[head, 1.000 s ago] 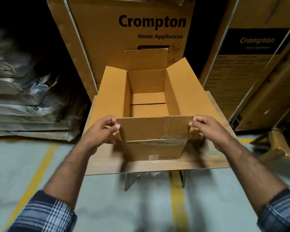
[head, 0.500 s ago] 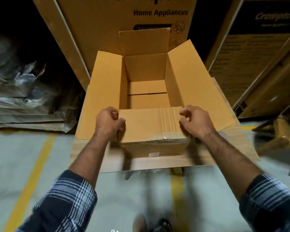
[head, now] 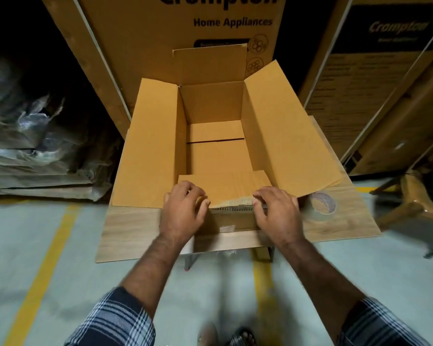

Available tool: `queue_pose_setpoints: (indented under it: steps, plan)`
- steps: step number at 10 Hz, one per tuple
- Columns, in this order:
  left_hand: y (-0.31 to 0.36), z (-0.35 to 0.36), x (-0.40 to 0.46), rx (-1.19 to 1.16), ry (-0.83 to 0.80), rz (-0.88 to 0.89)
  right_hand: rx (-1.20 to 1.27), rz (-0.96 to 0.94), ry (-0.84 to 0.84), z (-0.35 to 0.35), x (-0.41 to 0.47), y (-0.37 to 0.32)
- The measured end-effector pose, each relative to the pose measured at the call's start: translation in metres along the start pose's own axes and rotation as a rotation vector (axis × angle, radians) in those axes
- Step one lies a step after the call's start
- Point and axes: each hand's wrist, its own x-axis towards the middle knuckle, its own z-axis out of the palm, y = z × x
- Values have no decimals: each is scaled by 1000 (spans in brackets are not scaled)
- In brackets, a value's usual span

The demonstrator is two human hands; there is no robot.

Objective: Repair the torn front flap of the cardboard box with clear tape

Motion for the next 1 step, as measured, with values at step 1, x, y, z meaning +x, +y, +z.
queue_pose_setpoints:
  steps: [1]
  plan:
    - [14, -5, -3, 117, 11, 78, 18, 27, -18, -4, -3, -10]
